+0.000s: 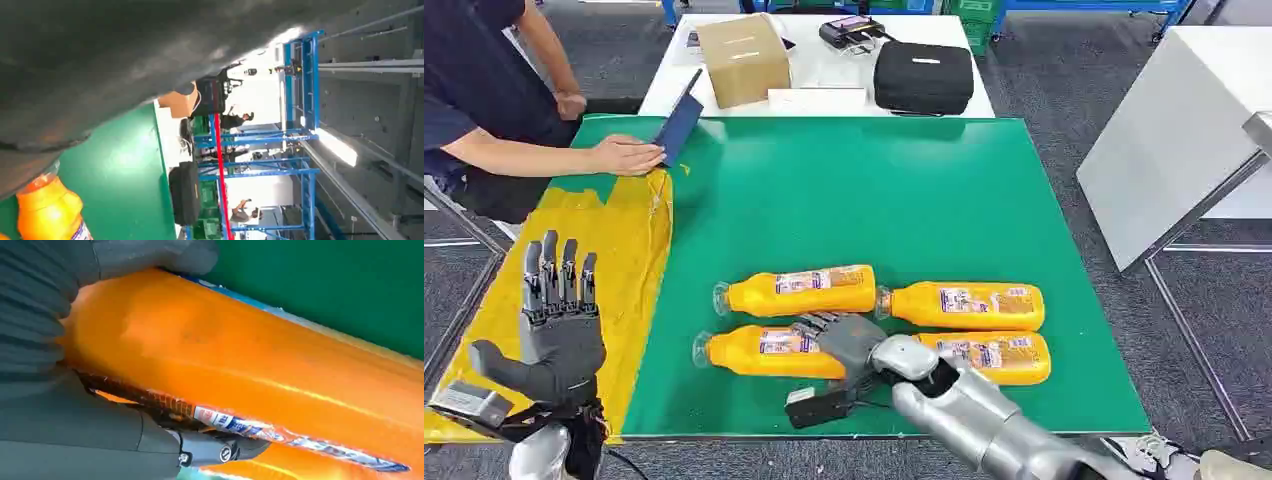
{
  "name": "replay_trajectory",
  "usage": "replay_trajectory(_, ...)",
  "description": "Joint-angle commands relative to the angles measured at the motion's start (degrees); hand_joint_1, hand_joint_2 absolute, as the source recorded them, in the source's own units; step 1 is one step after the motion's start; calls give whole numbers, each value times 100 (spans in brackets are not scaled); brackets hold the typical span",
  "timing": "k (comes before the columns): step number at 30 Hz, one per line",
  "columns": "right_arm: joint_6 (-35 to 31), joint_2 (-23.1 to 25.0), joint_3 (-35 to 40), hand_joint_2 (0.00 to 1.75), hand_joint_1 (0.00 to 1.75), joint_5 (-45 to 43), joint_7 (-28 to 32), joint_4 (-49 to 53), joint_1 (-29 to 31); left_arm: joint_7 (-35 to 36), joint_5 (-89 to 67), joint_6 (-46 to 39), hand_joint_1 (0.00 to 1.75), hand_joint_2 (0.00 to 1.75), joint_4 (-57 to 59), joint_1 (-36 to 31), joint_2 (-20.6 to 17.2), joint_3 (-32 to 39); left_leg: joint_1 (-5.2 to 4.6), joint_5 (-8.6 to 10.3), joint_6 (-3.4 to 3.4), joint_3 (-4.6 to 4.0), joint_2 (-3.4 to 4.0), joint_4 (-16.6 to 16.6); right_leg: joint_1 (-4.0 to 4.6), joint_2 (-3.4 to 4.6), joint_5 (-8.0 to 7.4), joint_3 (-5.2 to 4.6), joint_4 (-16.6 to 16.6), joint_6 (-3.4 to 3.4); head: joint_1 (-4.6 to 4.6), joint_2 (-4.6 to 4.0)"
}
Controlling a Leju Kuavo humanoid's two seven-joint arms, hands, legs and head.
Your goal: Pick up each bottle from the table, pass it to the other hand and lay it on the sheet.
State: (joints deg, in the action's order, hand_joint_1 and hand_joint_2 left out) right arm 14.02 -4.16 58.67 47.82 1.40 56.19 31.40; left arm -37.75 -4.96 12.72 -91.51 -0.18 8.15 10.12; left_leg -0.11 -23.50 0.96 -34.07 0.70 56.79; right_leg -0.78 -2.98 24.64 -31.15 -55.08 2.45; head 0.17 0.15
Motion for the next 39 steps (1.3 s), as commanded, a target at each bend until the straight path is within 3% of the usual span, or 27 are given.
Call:
replay_trajectory(1, 262, -298, 870, 175, 175, -242, 61, -809, 406, 61, 72, 22, 0, 0, 563, -325, -29, -28, 7, 0, -7, 19, -19, -6, 4, 12, 1, 26, 11, -10, -2, 0)
replay_trajectory(26, 247, -277, 889, 175, 175, -258, 47, -820, 406, 61, 77, 21, 0, 0, 544, -310, -30, -30, 3, 1, -4, 43, -11, -5, 2, 4, 1, 12, 8, -4, -4, 0)
replay_trajectory(31, 74, -148, 827, 175, 175, -786, -71, -1098, 422, 122, 198, 32, 0, 0, 615, -355, -41, -50, 7, 2, -7, 43, -18, -6, 4, 11, 0, 15, 11, -8, -2, 0)
replay_trajectory(33, -15, -117, 683, 175, 175, -1007, -78, -1220, 415, 223, 302, -5, 0, 0, 663, -400, -26, -16, 7, 3, -7, 45, -17, -7, 4, 12, -1, 14, 12, -9, -4, 0)
replay_trajectory(36, -516, 119, -127, 175, 175, -1748, 22, -1391, 124, 504, 396, -317, 0, 0, 731, -510, 33, 30, 5, 4, -5, 54, -16, -6, 3, 4, -1, 12, 9, -6, -4, 0)
replay_trajectory(39, -1631, 605, -1714, 175, 175, -2807, 734, -1040, -601, 720, 759, -346, 0, 0, 726, -517, 25, -129, 6, 5, -4, 55, -12, -7, 5, 2, -3, 8, 9, -6, -2, 0)
